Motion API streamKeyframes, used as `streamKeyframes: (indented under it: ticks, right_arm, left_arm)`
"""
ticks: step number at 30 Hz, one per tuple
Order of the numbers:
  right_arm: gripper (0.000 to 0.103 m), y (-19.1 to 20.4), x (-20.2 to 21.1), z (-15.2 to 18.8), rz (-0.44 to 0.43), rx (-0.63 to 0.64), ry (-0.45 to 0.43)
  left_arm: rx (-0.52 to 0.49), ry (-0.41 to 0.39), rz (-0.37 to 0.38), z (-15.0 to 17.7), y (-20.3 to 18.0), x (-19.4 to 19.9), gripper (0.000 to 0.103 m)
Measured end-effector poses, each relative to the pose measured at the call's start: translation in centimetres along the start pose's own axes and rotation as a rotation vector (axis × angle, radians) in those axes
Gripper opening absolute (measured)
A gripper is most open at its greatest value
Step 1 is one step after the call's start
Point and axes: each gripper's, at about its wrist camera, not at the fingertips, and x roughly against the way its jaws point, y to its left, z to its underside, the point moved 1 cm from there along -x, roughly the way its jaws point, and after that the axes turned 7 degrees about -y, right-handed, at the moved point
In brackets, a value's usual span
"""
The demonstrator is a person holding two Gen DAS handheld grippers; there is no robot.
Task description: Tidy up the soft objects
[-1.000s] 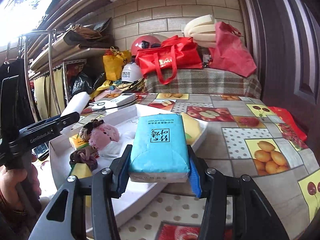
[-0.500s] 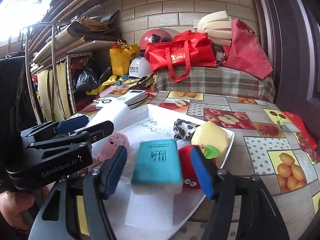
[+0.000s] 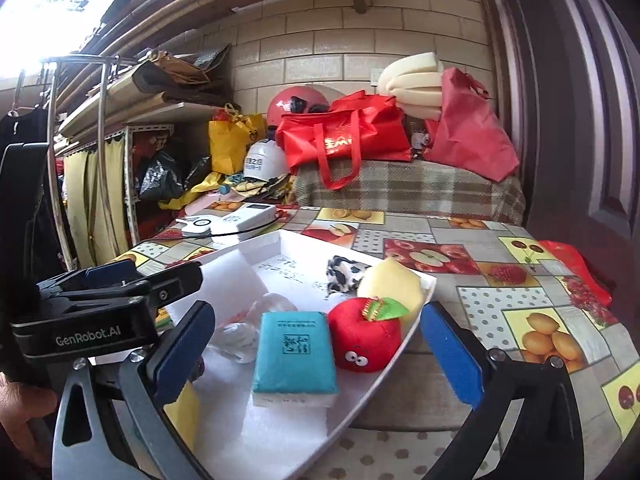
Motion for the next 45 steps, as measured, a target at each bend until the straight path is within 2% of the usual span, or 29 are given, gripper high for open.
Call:
streamKeyframes:
  ticks: [2,4,8,13,18,45]
  right_arm:
    - [0.103,-1.1,0.7,0.2,0.056,-0.02,0.013]
    - [0.103,-2.2,1.2,0.6,0.073,-0.039,0.039]
    - [0.103,-5.2,3.4,1.0,0.132,-0.093,0.012]
    - [0.103,-9.7,5.4,1.5,0.206,-0.271,-0.043]
    - [0.103,-11.8,5.0,2.2,0.22,-0.386,-0.01]
    - [0.103,-11.8,5.1,2.2,0.199,-0.377,-0.01]
  left_arm:
    - [-0.015,-0.007,0.016,0.2,-0.7,0.6,0.103]
    - [-0.032,-0.01,0.036,0.4,-1.3,1.1,0.103]
    - [-0.08,-0.008,0.072,0.8,-2.9,1.6,0.103]
    - [-0.13,-0.006,0.1,1.0,-4.0,1.8,0.103]
    - [-0.126,-0.002,0.102,1.1,-4.0,1.8,0.103]
    - [-0.12,0.015,0.105,1.2,-3.9,1.4,0.103]
